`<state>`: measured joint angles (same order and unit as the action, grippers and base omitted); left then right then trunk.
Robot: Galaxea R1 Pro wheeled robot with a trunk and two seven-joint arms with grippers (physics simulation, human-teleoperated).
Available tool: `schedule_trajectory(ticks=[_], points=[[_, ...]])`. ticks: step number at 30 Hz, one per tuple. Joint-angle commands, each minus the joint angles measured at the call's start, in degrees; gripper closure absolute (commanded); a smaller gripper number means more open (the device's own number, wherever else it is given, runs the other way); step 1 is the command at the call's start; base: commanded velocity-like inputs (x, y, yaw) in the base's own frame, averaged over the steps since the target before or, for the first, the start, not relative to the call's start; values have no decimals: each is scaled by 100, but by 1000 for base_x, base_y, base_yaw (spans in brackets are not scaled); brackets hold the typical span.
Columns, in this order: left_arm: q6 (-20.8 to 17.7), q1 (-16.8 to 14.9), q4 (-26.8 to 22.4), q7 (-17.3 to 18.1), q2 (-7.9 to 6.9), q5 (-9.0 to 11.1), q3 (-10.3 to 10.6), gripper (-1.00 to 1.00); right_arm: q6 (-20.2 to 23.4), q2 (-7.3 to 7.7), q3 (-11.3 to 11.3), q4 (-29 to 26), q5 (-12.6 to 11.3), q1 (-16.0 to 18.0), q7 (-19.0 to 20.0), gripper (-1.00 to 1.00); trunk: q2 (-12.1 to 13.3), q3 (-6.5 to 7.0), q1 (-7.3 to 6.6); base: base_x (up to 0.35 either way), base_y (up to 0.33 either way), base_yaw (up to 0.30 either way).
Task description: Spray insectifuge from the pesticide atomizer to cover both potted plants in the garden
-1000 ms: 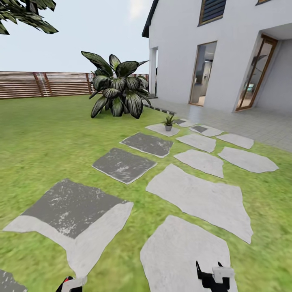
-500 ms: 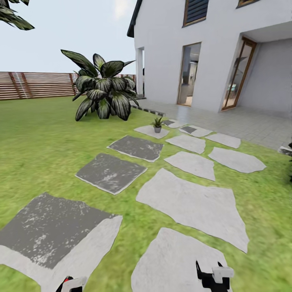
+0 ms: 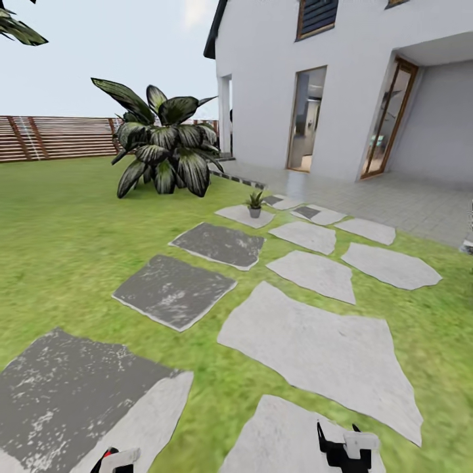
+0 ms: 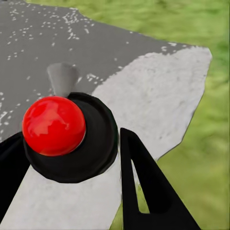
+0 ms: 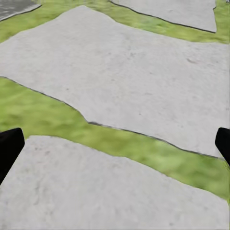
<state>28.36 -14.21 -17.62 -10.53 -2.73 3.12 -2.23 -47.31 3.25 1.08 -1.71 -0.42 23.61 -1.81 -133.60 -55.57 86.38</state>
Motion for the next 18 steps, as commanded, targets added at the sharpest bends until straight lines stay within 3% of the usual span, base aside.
schedule_trajectory(ticks=[1, 12, 18], points=[[21, -3, 4, 7, 0, 31, 3, 100, -15, 0, 6, 4, -1, 3, -4, -100, -2, -5, 2, 338, 0, 0], [22, -3, 1, 7, 0, 31, 7, 100, -15, 3, 6, 4, -1, 3, -4, -100, -2, -5, 2, 338, 0, -5], [21, -3, 3, 7, 0, 31, 4, 100, -15, 3, 6, 4, -1, 3, -4, -100, -2, -5, 2, 338, 0, -193]])
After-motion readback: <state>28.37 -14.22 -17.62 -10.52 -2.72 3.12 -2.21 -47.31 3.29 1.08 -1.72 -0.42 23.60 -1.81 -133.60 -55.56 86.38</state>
